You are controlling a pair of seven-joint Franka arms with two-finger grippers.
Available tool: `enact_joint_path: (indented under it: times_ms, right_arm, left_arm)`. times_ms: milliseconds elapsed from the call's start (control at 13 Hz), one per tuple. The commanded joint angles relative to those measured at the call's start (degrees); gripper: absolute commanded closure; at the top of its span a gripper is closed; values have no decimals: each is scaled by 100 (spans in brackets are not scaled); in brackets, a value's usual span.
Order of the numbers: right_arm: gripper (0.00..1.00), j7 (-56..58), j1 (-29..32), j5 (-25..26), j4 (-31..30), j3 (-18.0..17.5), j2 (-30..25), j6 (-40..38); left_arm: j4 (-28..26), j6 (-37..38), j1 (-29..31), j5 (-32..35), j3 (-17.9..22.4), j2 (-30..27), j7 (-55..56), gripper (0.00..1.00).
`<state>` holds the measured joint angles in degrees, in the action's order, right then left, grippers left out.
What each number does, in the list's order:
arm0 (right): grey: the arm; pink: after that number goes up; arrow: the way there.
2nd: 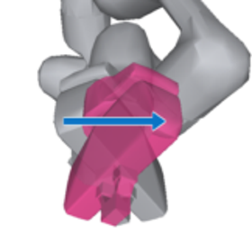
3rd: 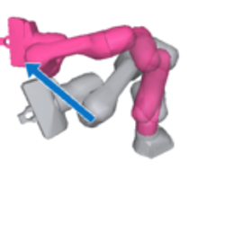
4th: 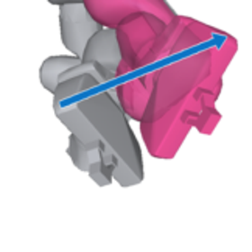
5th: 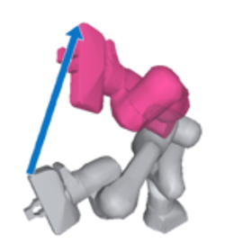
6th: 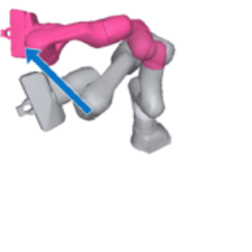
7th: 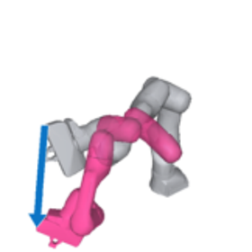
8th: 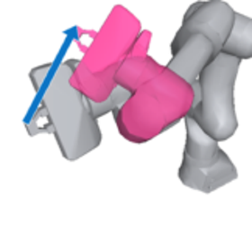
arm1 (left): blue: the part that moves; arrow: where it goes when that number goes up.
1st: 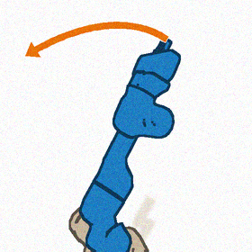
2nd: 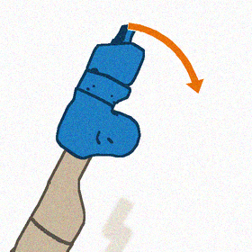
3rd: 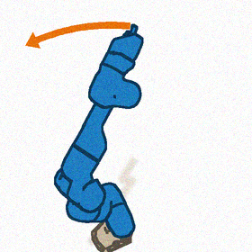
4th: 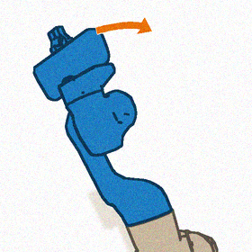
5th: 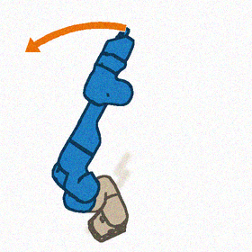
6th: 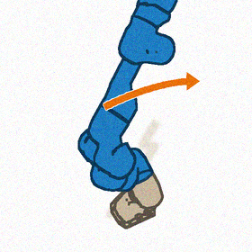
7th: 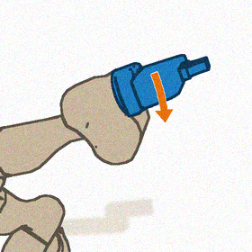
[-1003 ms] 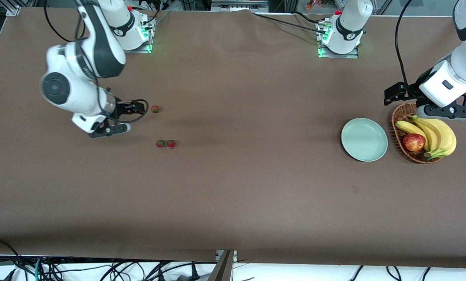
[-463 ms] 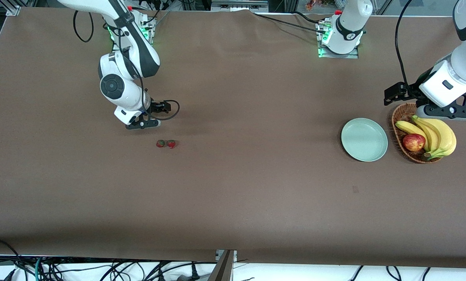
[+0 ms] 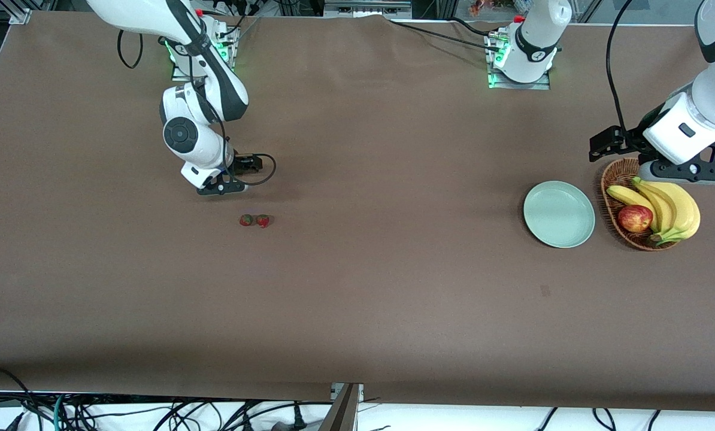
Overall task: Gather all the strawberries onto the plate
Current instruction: 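Reach the right gripper down and grasp one red strawberry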
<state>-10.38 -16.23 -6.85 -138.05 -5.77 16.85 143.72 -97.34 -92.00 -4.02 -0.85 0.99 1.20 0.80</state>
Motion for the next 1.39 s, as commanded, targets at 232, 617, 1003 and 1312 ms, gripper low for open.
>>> enact_joint_path:
  times_ms: [232, 617, 1003, 1312]
  right_arm:
    - [54, 1, 23, -62, -345, -12, -209, 201]
    - [100, -156, 14, -71, -337, -12, -349, 96]
    - [100, -576, -125, -71, 749, -152, -157, -123]
    - [99, -1744, -582, -79, 3374, -162, 1176, -1265]
  left_arm:
    - [57, 7, 68, -118, -29, 12, -107, 0]
    - [66, -19, 76, -117, -37, 20, -107, 0]
    - [57, -19, 76, -118, -37, 20, -107, 0]
    - [57, -19, 76, -118, -29, 20, -107, 0]
